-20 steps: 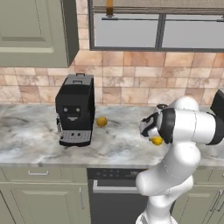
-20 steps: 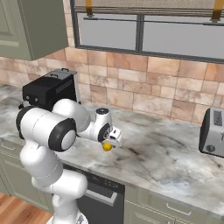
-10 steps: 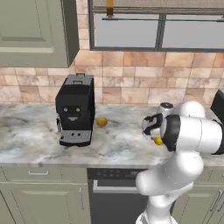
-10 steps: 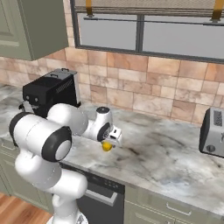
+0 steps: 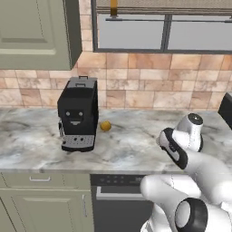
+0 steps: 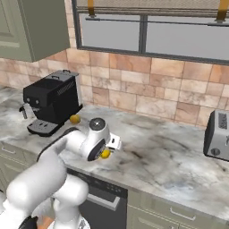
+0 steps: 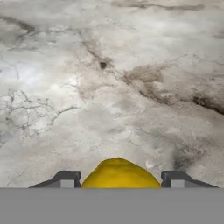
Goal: Place the beer on the top shelf of the fridge to keep it out of children's reach, and place the lemon and squash on lower shelves for easy access.
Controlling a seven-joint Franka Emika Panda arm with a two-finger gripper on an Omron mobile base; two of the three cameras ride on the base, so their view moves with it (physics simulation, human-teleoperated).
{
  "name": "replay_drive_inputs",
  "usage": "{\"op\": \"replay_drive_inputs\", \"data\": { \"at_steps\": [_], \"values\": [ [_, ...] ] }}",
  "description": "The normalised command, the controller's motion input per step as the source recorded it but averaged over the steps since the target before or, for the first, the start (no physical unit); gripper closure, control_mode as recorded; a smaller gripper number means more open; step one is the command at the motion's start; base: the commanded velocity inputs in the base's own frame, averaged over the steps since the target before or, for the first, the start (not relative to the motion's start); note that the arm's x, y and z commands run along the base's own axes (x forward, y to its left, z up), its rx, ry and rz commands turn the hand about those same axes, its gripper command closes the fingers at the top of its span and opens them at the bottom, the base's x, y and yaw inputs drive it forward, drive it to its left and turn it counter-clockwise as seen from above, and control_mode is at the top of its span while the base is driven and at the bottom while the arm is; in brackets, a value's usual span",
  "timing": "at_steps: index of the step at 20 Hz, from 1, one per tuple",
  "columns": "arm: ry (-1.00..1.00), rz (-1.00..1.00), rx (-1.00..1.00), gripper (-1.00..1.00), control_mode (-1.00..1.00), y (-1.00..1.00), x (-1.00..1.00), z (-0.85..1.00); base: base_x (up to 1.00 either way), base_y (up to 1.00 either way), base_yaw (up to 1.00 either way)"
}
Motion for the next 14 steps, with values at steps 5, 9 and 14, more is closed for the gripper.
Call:
{"op": "replay_drive_inputs", "data": {
  "at_steps": [5,9,14],
  "values": [
    [-0.36,0.15,0.0,1.0,-1.0,0.13,-0.66,1.0,0.0,0.0,0.0],
    [-0.22,0.12,-0.05,1.0,-1.0,0.42,-0.72,1.0,0.0,0.0,0.0],
    [-0.09,0.07,-0.13,1.0,-1.0,0.48,-0.62,1.0,0.0,0.0,0.0]
  ]
}}
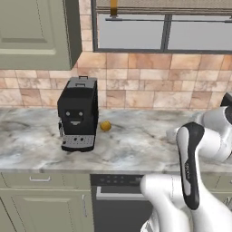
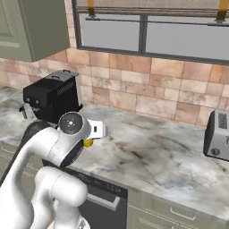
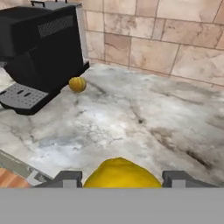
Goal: Place the beer on the top shelf of the fridge to keep it out of children's reach, and place the lemon and squash on lower shelves for easy access.
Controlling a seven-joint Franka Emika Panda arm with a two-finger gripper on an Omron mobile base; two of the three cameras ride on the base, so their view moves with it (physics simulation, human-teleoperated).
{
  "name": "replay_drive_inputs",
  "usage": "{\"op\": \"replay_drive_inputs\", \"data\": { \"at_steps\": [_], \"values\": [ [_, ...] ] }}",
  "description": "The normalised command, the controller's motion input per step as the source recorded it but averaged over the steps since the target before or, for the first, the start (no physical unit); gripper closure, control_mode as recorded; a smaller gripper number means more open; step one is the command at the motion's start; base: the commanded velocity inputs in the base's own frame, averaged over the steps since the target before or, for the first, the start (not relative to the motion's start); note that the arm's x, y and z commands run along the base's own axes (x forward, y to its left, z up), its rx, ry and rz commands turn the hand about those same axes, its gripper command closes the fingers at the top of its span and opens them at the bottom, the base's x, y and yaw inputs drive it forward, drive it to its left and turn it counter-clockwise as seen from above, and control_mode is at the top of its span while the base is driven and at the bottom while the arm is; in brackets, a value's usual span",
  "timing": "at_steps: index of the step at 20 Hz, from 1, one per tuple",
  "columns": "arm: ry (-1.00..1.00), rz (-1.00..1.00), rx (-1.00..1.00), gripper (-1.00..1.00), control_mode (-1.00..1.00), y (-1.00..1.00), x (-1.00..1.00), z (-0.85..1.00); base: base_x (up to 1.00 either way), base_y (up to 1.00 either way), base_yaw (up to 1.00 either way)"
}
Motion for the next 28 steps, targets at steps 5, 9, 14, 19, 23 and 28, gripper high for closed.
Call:
{"op": "replay_drive_inputs", "data": {
  "at_steps": [5,9,14,19,23,28],
  "values": [
    [0.0,0.05,-0.18,1.0,-1.0,0.42,-0.61,0.93,0.0,0.0,0.0],
    [-0.01,0.08,-0.18,1.0,-1.0,0.52,-0.59,0.19,0.0,0.0,0.0],
    [-0.01,0.1,-0.05,1.0,-1.0,0.04,-0.35,0.0,0.0,0.0,0.0],
    [0.0,0.05,-0.03,1.0,1.0,0.0,-0.33,0.0,-0.13,0.0,0.02],
    [0.0,0.0,0.0,1.0,1.0,0.0,0.0,0.0,-0.86,-0.01,0.2],
    [0.0,0.0,0.0,1.0,1.0,0.0,0.0,0.0,-1.0,-0.08,0.35]
  ]
}}
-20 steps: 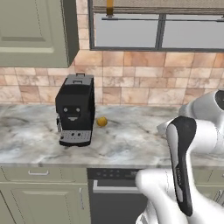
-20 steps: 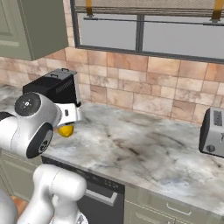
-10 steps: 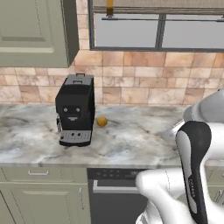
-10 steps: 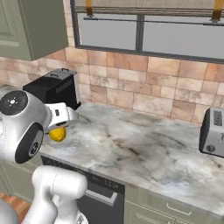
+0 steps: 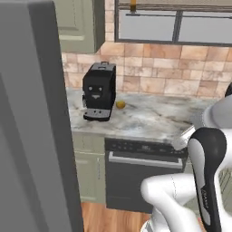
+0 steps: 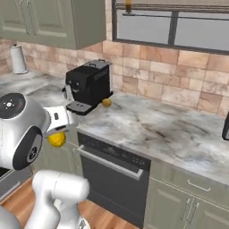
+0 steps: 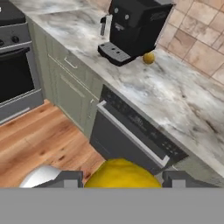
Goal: Place the beer on the top shelf of the fridge to keep it out of children's reach, and place the lemon and squash on lower shelves for easy access.
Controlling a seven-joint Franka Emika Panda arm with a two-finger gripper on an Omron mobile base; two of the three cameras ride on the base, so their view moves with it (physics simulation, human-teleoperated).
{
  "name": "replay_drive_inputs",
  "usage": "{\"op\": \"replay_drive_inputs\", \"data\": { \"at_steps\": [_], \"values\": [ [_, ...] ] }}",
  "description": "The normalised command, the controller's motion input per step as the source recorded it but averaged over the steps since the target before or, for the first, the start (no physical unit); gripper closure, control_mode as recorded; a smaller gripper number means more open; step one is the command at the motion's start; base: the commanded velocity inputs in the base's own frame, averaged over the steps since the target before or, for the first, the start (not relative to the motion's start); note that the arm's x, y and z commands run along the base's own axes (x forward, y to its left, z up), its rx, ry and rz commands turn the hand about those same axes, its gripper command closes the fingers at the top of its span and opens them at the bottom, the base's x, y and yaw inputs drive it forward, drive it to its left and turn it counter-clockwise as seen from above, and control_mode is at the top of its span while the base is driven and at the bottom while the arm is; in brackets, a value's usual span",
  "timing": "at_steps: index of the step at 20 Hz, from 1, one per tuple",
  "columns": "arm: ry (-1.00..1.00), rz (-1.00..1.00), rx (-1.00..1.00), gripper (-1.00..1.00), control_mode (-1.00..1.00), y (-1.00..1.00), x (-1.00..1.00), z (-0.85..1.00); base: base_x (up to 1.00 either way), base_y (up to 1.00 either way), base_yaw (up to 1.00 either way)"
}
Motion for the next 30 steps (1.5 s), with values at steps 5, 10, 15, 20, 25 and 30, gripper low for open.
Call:
{"op": "replay_drive_inputs", "data": {
  "at_steps": [5,10,15,20,25,30],
  "values": [
    [0.0,0.0,0.0,1.0,1.0,0.0,0.0,0.0,-1.0,-0.21,0.39],
    [0.0,0.0,0.0,1.0,1.0,0.0,0.0,0.0,-1.0,-0.37,0.43],
    [0.0,0.0,0.0,1.0,1.0,0.0,0.0,0.0,-0.98,-0.45,0.48],
    [0.0,0.0,0.0,1.0,1.0,0.0,0.0,0.0,-0.92,-0.15,0.49],
    [0.0,0.0,0.0,1.0,1.0,0.0,0.0,0.0,-0.7,0.23,0.47],
    [0.0,0.0,0.0,1.0,1.0,0.0,0.0,0.0,-0.1,0.82,0.36]
  ]
}}
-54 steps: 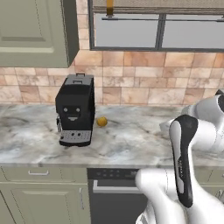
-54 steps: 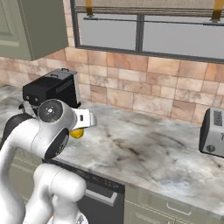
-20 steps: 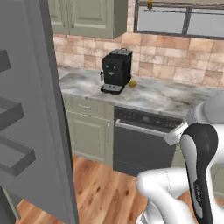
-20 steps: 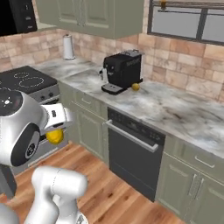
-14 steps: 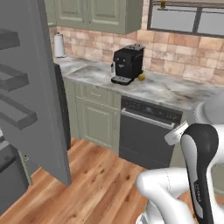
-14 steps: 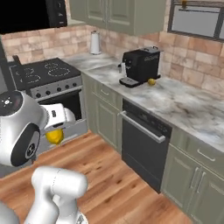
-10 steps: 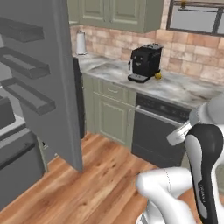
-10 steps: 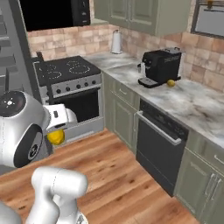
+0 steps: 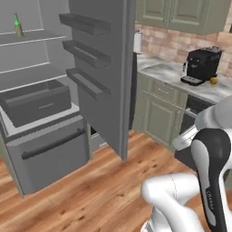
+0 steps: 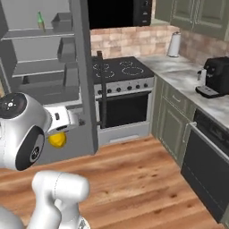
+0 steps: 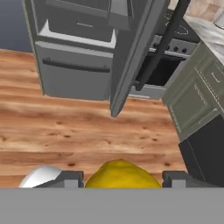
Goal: Place the beer on the top shelf of the fridge to keep it out of children's reach, and place the lemon and squash on lower shelves for easy access.
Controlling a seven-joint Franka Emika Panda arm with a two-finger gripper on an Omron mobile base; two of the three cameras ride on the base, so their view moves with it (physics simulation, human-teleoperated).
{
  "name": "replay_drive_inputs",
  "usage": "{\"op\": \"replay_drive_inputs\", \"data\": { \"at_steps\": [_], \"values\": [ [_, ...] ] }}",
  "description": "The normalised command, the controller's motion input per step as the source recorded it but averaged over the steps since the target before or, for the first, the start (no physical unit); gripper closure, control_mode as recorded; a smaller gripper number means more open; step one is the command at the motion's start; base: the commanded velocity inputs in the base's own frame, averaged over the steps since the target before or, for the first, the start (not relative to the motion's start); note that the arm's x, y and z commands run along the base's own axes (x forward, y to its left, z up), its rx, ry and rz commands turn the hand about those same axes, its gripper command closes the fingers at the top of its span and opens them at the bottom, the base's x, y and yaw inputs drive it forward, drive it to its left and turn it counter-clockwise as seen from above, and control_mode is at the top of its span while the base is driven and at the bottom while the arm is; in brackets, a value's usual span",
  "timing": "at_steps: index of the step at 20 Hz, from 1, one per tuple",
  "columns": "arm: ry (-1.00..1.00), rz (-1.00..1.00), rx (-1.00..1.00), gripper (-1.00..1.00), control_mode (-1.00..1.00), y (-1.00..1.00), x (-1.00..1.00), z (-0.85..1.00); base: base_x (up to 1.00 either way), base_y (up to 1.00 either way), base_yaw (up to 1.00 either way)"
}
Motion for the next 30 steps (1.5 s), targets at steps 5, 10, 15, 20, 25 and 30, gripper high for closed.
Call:
{"op": "replay_drive_inputs", "data": {
  "at_steps": [5,10,15,20,25,30],
  "values": [
    [0.0,0.0,0.0,1.0,1.0,0.0,0.0,0.0,0.07,0.96,0.28],
    [0.0,0.0,0.0,1.0,1.0,0.0,0.0,0.0,0.49,0.87,0.2],
    [0.0,0.0,0.0,1.0,1.0,0.0,0.0,0.0,0.92,0.55,0.14],
    [0.0,0.0,0.0,1.0,1.0,0.0,0.0,0.0,1.0,0.11,0.11],
    [0.0,0.0,0.0,1.0,1.0,0.0,0.0,0.0,1.0,0.0,0.15],
    [0.0,0.0,0.0,1.0,1.0,0.0,0.0,0.0,0.94,-0.14,0.14]
  ]
}}
